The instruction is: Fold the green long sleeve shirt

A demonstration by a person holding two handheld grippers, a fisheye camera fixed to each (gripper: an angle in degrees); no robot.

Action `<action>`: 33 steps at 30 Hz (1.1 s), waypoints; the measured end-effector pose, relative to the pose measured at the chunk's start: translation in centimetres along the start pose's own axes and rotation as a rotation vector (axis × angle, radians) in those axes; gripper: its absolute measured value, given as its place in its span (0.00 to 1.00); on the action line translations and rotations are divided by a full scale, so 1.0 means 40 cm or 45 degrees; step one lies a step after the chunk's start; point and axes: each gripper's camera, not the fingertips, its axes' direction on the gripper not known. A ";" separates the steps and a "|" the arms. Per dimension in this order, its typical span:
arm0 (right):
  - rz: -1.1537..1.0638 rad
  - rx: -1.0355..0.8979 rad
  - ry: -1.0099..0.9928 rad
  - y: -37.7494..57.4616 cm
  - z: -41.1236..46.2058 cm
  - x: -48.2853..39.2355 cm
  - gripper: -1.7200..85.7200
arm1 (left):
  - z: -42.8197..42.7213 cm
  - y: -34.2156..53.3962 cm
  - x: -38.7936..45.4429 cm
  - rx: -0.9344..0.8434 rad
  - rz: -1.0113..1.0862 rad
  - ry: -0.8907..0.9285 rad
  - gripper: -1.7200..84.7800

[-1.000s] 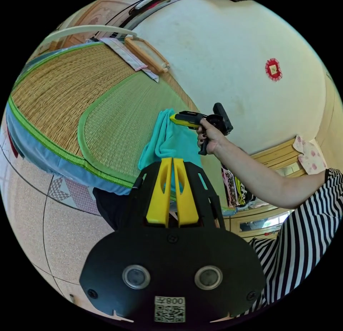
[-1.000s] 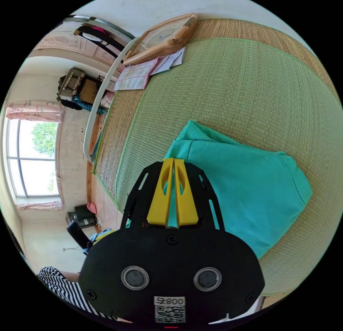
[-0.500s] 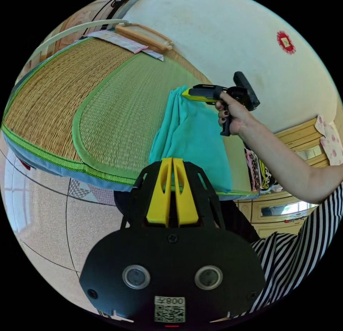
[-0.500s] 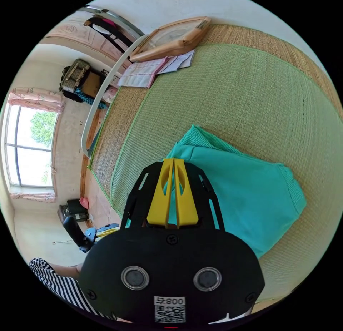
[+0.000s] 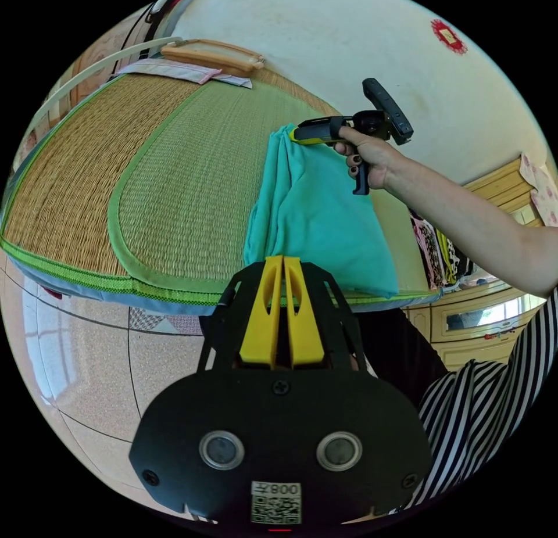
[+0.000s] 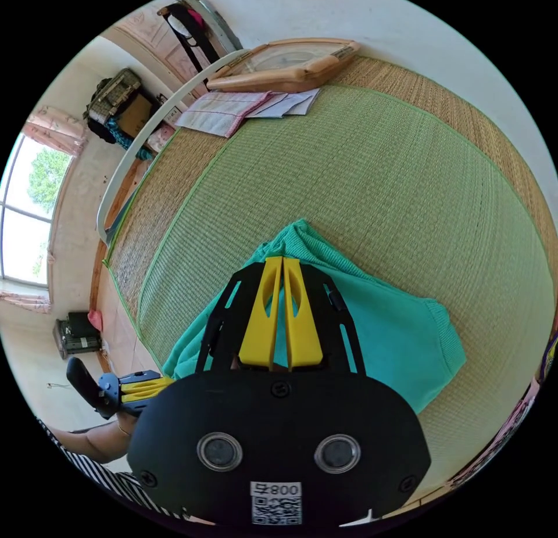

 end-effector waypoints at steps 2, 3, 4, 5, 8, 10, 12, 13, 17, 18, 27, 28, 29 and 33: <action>0.023 -0.035 -0.054 -0.004 -0.024 0.020 0.02 | -0.032 -0.005 -0.006 0.016 -0.024 0.012 0.02; 0.020 -0.017 -0.074 0.002 -0.053 0.026 0.02 | -0.043 -0.005 -0.004 0.030 -0.022 0.006 0.02; 0.015 0.004 -0.078 0.009 -0.071 0.027 0.02 | -0.068 -0.003 0.005 0.062 -0.010 -0.004 0.02; 0.007 0.049 -0.081 0.026 -0.108 0.030 0.02 | -0.091 -0.002 0.016 0.089 0.008 -0.011 0.02; 0.043 0.098 -0.082 0.067 -0.159 0.060 0.02 | -0.114 -0.008 0.028 0.067 0.034 -0.031 0.02; 0.097 0.037 -0.091 0.074 -0.138 0.095 0.02 | -0.102 -0.018 0.019 -0.009 0.015 -0.065 0.02; 0.137 -0.049 -0.111 0.083 -0.095 0.126 0.02 | -0.106 -0.027 0.006 -0.029 0.006 -0.041 0.02; 0.144 -0.042 -0.124 0.087 -0.095 0.130 0.02 | -0.118 -0.034 0.000 -0.033 -0.003 -0.032 0.02; 0.123 -0.001 -0.123 0.115 -0.157 0.115 0.02 | -0.182 -0.039 0.002 0.008 0.002 -0.075 0.02; 0.105 0.016 -0.125 0.131 -0.182 0.106 0.02 | -0.189 -0.039 0.002 0.011 0.002 -0.077 0.02; -0.049 -0.020 -0.382 0.423 -0.270 0.020 0.02 | -0.265 -0.057 -0.042 0.004 -0.054 -0.082 0.02; -0.056 -0.033 -0.390 0.447 -0.270 0.017 0.02 | -0.286 -0.057 -0.042 0.023 -0.045 -0.098 0.02; -0.064 -0.064 -0.390 0.494 -0.269 0.009 0.02 | -0.305 -0.057 -0.045 0.033 -0.046 -0.108 0.02; -0.063 -0.113 -0.443 0.627 -0.264 -0.023 0.02 | -0.347 -0.060 -0.065 0.047 -0.070 -0.086 0.02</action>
